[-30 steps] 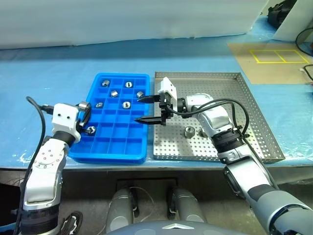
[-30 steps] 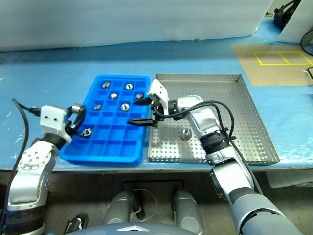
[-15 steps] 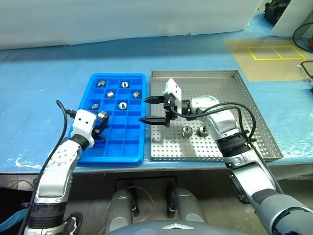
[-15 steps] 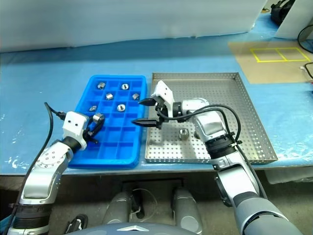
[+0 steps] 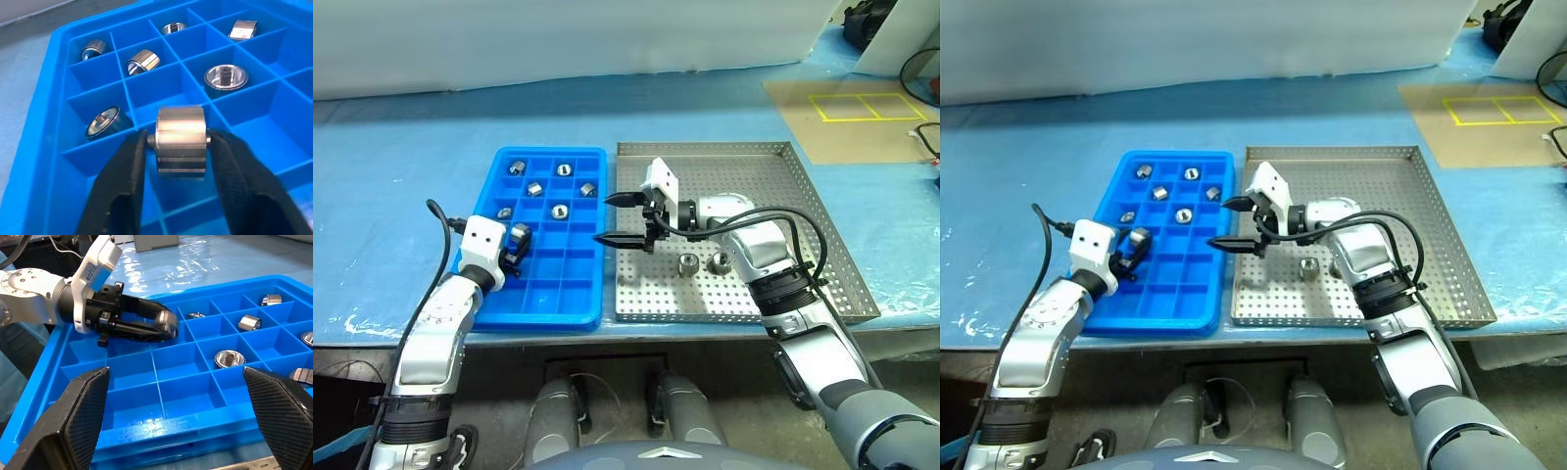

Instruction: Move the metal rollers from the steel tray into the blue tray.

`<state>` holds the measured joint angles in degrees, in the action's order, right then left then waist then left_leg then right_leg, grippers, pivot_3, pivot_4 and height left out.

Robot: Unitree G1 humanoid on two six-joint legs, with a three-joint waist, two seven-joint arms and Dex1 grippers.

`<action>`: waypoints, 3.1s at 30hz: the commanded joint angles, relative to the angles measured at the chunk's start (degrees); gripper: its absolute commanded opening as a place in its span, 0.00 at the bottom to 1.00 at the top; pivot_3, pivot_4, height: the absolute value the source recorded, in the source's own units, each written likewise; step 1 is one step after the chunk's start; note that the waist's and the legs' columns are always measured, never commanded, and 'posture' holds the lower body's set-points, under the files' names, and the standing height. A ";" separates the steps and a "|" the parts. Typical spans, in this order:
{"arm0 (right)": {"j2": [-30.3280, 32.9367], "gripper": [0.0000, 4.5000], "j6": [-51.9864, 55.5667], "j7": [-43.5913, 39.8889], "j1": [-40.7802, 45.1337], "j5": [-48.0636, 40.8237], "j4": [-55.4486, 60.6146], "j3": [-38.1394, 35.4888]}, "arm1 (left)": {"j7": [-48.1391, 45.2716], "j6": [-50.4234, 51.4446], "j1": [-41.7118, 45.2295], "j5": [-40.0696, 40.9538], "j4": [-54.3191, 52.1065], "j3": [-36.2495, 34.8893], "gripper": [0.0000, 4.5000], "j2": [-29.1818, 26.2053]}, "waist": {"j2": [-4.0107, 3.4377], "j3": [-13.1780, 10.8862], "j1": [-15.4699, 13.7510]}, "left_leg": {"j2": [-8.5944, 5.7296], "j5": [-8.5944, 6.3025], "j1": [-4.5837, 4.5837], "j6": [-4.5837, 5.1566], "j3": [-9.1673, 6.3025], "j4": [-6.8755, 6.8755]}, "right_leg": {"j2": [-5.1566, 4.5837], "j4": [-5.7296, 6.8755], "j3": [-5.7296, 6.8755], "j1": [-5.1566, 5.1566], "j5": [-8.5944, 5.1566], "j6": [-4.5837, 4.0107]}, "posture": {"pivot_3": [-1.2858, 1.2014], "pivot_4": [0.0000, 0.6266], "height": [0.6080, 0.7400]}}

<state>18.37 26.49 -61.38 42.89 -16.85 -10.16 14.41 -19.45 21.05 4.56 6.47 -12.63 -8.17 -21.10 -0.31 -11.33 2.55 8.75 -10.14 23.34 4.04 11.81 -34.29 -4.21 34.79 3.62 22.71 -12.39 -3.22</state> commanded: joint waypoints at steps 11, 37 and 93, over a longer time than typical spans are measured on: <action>0.81 1.00 0.39 0.06 0.99 -1.63 2.40 -2.48 | -6.91 3.87 9.84 5.90 -8.70 4.04 0.70 -2.44 | 0.00 0.00 -0.07 | -0.01 0.01 0.01 -0.01 0.00 0.00 | 0.00 0.01 0.00 -0.01 0.00 -0.01 | 0.35 0.24 1.00; 18.54 1.00 10.88 9.73 -20.12 -5.35 25.15 -16.46 | -39.49 -9.07 37.63 5.79 32.02 22.31 0.70 4.51 | -0.02 0.03 11.84 | -0.13 -0.05 0.26 0.47 0.04 -0.09 | 0.01 -0.31 0.00 0.00 -0.05 0.11 | 0.16 0.24 1.00; 14.75 1.00 7.44 10.70 -13.99 -5.53 19.79 -8.81 | -23.51 -1.14 20.76 -0.49 7.89 8.40 0.39 -3.02 | -0.09 0.03 23.15 | -0.20 -0.43 0.69 1.02 -0.60 -0.43 | -0.13 -1.32 0.99 -0.65 0.02 0.51 | 0.24 0.24 1.00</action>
<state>33.56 35.35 -49.47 27.10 -22.11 9.76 5.43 -46.79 17.45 27.23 5.23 1.13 3.59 -23.51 -0.40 -11.29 25.70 8.56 -10.57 24.02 5.06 11.20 -34.72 -4.34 33.48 4.62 22.06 -12.37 -2.71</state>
